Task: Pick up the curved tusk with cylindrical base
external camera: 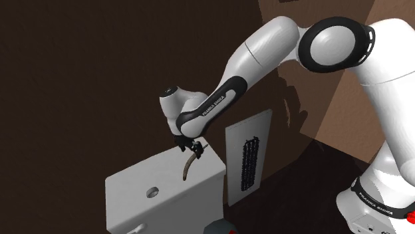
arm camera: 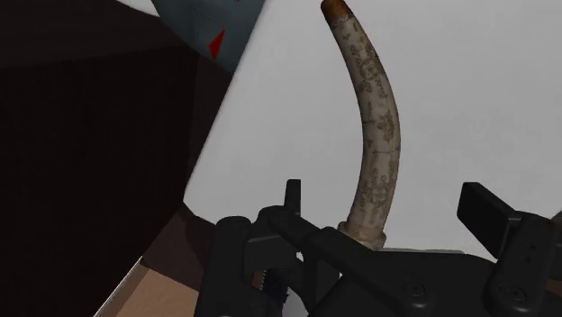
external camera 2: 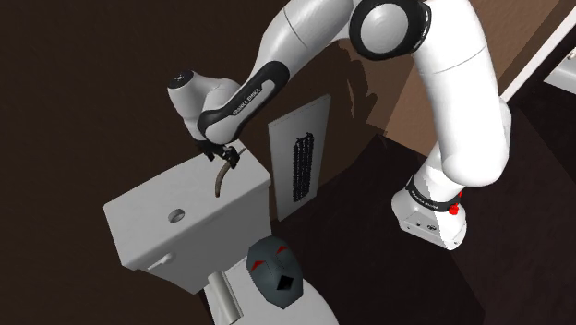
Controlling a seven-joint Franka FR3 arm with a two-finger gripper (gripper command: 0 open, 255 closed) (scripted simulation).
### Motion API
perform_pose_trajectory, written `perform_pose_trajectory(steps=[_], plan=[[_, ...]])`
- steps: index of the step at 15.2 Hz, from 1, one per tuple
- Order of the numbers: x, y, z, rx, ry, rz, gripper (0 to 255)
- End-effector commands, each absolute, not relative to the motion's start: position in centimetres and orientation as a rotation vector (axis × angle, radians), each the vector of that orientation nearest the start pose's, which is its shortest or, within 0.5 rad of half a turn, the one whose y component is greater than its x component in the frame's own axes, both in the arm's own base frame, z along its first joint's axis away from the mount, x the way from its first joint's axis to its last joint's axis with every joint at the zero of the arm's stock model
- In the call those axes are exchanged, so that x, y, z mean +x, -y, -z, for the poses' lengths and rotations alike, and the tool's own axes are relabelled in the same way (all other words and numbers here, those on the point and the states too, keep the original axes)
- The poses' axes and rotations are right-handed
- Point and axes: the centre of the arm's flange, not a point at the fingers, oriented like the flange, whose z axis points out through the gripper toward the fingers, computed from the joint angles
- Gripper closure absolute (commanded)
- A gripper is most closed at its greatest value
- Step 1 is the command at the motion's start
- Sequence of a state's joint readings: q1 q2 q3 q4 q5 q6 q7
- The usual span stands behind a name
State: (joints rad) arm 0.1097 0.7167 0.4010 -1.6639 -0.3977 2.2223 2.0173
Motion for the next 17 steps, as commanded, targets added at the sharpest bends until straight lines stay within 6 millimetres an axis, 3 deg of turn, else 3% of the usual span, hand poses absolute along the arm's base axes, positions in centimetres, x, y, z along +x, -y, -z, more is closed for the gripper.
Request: perform_pose_trajectory(steps=[1,7,9,10,17], plan=[[61.3,-29.2,-19.6,-2.527,-2.016,0.029,0],[61.3,-29.2,-16.1,-2.527,-2.016,0.029,0],[61.3,-29.2,-16.1,-2.527,-2.016,0.029,0],[61.3,-29.2,-16.2,-2.527,-2.016,0.029,255],[61.3,-29.2,-16.2,-2.527,-2.016,0.029,255]])
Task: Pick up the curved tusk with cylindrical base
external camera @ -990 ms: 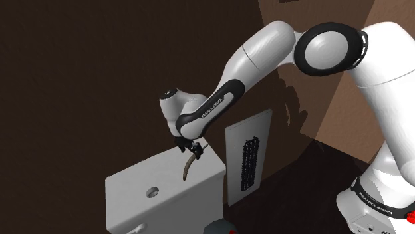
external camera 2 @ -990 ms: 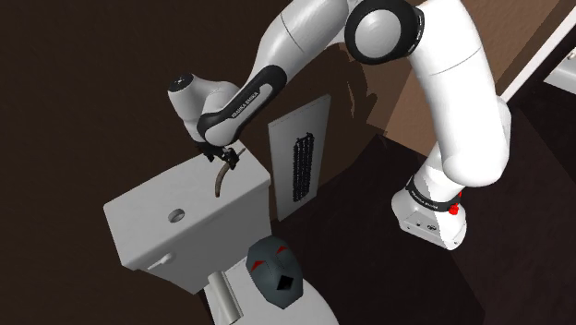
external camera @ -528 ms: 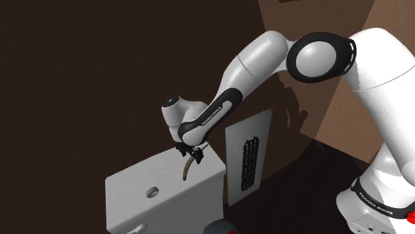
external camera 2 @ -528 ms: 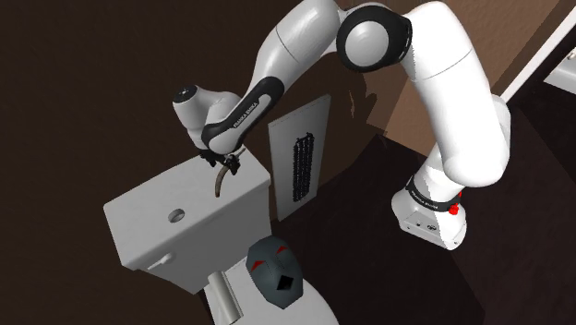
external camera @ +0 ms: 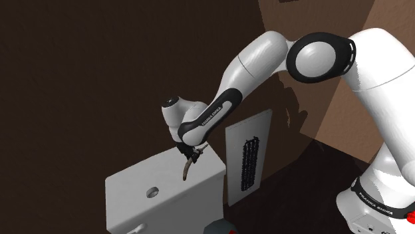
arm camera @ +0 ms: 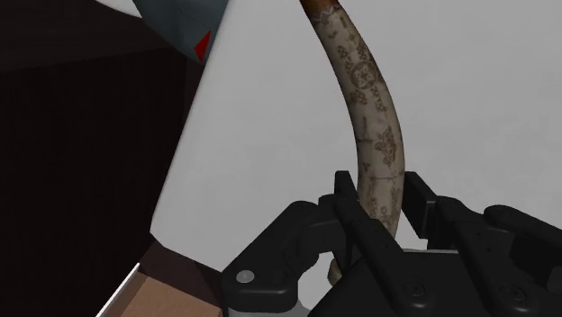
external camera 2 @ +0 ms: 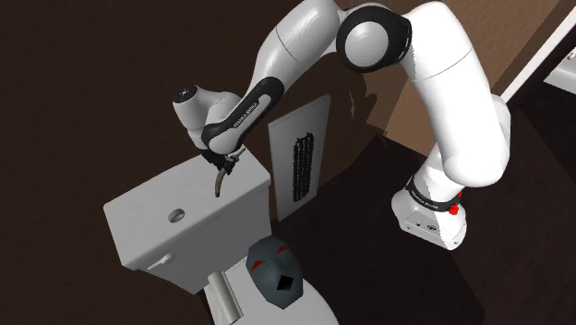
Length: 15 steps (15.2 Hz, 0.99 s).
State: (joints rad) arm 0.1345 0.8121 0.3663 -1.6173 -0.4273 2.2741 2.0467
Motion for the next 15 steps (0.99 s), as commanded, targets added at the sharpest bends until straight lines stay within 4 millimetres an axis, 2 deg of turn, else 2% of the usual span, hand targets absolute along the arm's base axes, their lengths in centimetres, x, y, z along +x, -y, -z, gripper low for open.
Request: perform_pose_trajectory(steps=[1,2,15], plan=[[61.3,-29.2,-16.2,-2.527,-2.016,0.029,255],[61.3,-29.2,-16.1,-2.527,-2.016,0.029,255],[61.3,-29.2,-23.0,-2.527,-2.016,0.029,255]])
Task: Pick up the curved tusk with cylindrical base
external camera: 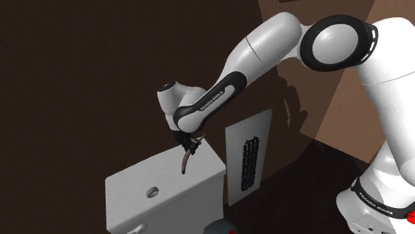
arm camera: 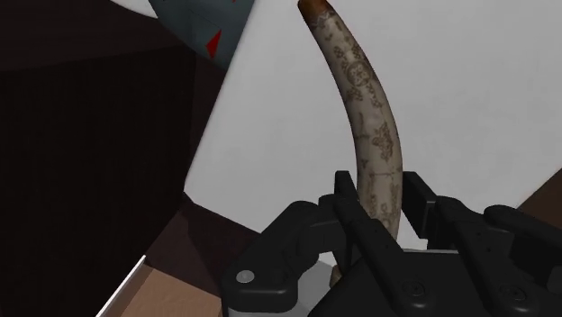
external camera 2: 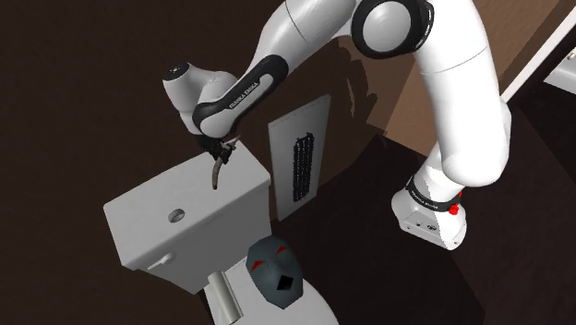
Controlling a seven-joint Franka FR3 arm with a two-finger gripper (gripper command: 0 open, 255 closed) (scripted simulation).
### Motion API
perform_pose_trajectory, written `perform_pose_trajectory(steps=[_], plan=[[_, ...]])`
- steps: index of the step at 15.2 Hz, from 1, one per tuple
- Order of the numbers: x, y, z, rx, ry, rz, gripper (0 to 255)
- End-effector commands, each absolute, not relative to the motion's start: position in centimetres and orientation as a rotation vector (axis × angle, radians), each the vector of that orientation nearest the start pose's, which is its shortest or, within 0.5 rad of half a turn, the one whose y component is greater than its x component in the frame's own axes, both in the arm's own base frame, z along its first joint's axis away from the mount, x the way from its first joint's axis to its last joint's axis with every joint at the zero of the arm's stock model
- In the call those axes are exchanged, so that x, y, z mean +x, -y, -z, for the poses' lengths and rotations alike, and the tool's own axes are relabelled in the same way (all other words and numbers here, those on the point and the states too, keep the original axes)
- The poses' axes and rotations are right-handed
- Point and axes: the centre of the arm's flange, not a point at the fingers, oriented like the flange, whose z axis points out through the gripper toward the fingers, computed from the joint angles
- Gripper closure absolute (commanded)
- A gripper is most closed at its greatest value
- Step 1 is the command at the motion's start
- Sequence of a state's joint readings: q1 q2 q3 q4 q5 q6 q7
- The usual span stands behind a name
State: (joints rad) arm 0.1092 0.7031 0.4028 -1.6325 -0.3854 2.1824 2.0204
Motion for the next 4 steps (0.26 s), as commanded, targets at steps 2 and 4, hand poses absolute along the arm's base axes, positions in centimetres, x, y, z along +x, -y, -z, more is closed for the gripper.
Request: perform_pose_trajectory(steps=[2,4], plan=[[61.26,-29.24,-24.04,-2.527,-2.016,0.029,255],[61.26,-29.24,-24.12,-2.527,-2.016,0.029,255]])
